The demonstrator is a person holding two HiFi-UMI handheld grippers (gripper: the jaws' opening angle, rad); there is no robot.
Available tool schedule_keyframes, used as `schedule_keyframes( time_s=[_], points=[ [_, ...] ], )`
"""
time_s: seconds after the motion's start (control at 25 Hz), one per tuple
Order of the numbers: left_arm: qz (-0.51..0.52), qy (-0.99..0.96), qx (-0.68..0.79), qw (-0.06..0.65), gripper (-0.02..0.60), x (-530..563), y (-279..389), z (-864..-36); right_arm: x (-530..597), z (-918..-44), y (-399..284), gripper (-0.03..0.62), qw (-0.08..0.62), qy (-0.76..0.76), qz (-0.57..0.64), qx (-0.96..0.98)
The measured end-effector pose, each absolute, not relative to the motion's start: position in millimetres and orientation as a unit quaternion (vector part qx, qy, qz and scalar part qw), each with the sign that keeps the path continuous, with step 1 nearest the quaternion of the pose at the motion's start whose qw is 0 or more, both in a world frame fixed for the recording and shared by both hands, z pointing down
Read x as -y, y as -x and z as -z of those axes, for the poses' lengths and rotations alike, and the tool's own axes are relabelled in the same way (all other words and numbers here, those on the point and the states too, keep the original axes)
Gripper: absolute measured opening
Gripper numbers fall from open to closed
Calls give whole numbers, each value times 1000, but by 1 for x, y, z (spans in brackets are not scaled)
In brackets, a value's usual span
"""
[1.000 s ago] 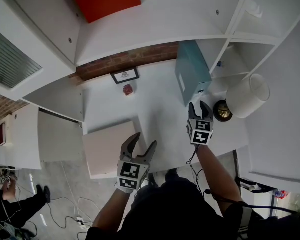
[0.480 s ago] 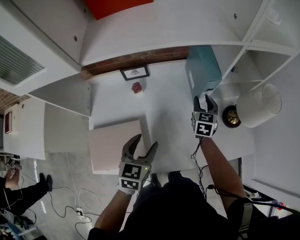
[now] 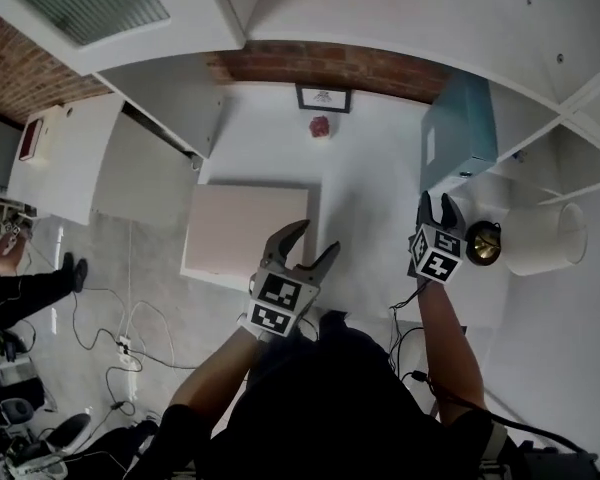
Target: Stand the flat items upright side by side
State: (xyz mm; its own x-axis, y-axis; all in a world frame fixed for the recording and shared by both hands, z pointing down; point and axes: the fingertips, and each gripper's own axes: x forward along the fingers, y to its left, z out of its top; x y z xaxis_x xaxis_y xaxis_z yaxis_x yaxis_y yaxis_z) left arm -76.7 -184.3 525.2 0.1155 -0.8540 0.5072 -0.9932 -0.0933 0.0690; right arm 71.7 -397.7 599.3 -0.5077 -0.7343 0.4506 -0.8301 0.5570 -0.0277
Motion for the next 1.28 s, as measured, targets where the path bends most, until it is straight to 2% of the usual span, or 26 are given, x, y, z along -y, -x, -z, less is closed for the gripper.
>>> schedule_keyframes(
  time_s=[0.28, 0.4, 0.8, 0.96, 1.0, 1.16, 1.28],
  points=[
    [-158, -681, 681, 216, 261, 138, 110, -536, 321, -615, -17, 176, 207, -366, -186, 888],
    [-152, -651, 709, 225, 261, 105, 149, -542, 290, -619, 16, 176, 218, -334, -185, 898],
    [-81, -503, 797, 325, 261, -43, 310, -610, 186, -623, 107, 173, 255, -267, -187, 910],
    [-54, -487, 789, 370, 261, -70, 345, -644, 147, -641, 126, 176, 281, -248, -224, 900],
    [-48, -492, 781, 381, 262, -72, 349, -651, 139, -646, 130, 183, 288, -244, -238, 895],
    [-27, -513, 744, 427, 290, -69, 354, -681, 118, -672, 131, 279, 320, -247, -280, 871],
    [-35, -523, 726, 445, 298, -66, 357, -696, 110, -690, 127, 312, 334, -251, -304, 856]
  ],
)
